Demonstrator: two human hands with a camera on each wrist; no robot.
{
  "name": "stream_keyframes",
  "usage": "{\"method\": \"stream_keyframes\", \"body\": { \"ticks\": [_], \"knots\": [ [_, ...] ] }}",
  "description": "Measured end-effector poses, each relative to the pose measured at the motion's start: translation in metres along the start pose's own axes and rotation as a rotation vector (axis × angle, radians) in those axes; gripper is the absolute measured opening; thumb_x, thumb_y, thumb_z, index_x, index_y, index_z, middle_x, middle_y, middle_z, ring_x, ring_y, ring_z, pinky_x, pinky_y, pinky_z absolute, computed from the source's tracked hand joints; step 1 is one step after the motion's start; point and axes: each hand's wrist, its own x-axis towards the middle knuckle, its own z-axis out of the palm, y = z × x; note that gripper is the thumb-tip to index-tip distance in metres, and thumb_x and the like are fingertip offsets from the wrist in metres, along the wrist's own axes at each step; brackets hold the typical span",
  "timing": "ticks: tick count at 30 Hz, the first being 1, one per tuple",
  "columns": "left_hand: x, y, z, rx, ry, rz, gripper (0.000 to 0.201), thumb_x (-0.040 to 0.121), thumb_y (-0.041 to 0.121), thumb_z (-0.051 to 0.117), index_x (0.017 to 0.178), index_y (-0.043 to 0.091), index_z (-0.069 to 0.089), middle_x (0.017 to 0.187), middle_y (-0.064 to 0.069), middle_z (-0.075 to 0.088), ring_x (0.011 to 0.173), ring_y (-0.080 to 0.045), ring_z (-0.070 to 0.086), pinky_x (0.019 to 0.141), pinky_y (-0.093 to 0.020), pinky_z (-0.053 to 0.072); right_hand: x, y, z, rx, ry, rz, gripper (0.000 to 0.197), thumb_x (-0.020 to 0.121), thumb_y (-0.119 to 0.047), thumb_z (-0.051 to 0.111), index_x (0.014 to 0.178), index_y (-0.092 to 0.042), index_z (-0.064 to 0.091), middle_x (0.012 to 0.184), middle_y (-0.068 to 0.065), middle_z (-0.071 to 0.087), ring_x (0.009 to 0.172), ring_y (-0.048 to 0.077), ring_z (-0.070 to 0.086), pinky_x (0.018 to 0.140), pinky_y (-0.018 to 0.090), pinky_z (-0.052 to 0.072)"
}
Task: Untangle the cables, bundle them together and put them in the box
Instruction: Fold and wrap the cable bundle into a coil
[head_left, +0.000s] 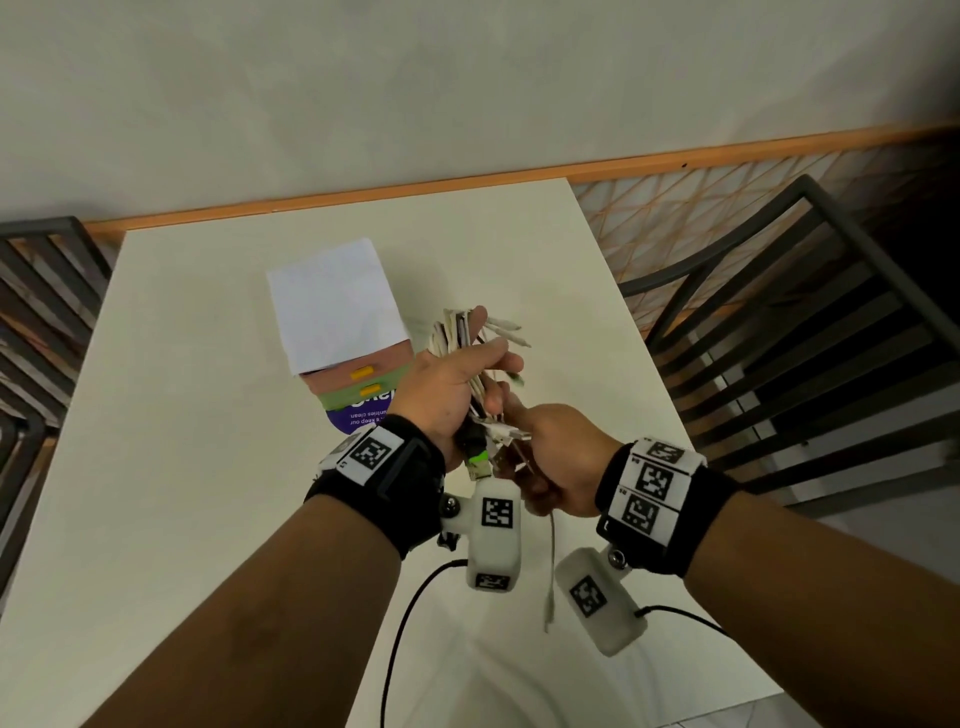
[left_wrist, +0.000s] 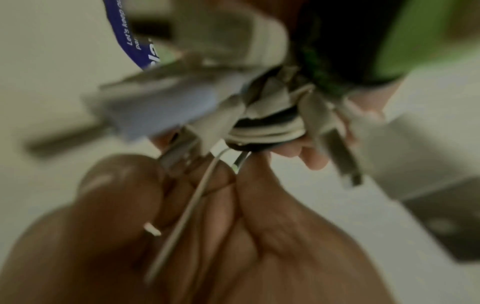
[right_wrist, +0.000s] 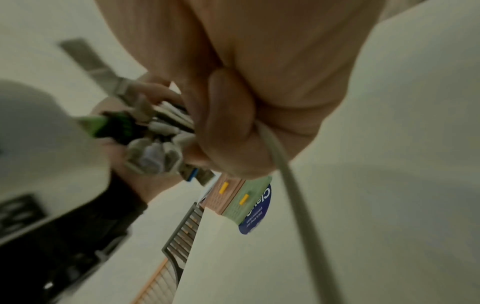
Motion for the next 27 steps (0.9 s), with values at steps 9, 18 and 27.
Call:
{"method": "stream_keyframes", "body": {
  "ticks": [9,18,27],
  "knots": [
    [-0.002,-0.01,-0.006,0.036,0.034,-0.126,0.02,0.093,0.014,0.062,0.103,0.027,0.074,0.084,-0.01,0.074,0.044,-0.012,0.044,0.05,-0.023,0.039,0.0,-0.006,-0.007,-0.811,-0.159,0.073,0.029,0.095,-0.003,0.041,0.072,-0.001,0.059,0.06,0.009,0.053,0.044,0.019,0.039,0.038,0.024,0.033],
    [-0.01,0.007,-0.016,-0.092,-0.197,-0.002,0.059,0.069,0.009,0.048,0.127,0.009,0.057,0.05,-0.006,0.055,0.04,-0.011,0.038,0.061,-0.018,0.05,0.02,0.012,-0.03,-0.965,0.098,0.024,0.027,0.1,-0.019,0.044,0.098,-0.011,0.07,0.064,-0.002,0.055,0.052,0.015,0.047,0.047,0.024,0.037],
    [0.006,0.002,-0.017,0.206,-0.064,0.061,0.055,0.084,-0.001,0.06,0.134,0.022,0.057,0.078,-0.012,0.072,0.041,-0.015,0.041,0.062,-0.023,0.05,0.009,0.004,-0.009,-1.261,-0.097,-0.156,0.028,0.099,-0.022,0.046,0.079,-0.016,0.066,0.064,-0.011,0.049,0.06,0.005,0.046,0.07,0.03,0.041]
  ]
}}
